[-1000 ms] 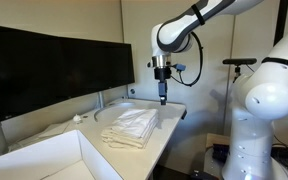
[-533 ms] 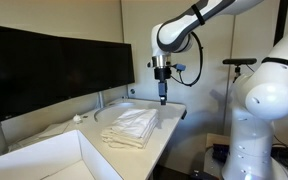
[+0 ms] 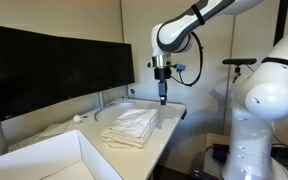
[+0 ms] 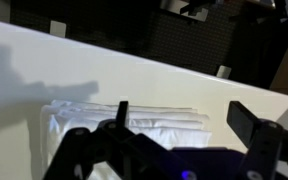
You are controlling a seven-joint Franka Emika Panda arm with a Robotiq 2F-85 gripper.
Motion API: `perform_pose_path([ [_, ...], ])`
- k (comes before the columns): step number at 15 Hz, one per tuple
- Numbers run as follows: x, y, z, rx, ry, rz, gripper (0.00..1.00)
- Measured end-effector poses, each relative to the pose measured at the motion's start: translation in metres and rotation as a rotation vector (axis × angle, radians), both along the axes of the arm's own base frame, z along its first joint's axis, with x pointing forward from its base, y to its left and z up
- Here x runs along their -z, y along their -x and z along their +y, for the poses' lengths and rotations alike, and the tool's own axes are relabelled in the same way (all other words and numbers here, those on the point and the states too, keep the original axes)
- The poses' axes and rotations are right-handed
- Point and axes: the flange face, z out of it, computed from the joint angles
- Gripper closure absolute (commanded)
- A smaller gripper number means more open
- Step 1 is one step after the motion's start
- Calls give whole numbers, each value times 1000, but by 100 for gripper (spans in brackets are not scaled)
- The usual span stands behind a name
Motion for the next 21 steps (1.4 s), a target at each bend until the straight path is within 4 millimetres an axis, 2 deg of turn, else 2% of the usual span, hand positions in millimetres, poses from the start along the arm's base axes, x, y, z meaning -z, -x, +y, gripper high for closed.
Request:
perform_pose_path([
  [3,0,0,2,14,-4,0,0],
  [6,-2,-3,14,62,-19,0,0],
  [10,-3,-7,24,160,-107,-20,0],
  [15,-1,-17,4,339,-241,-88,0],
  [21,16,-23,-29,536,-403,-113,0],
])
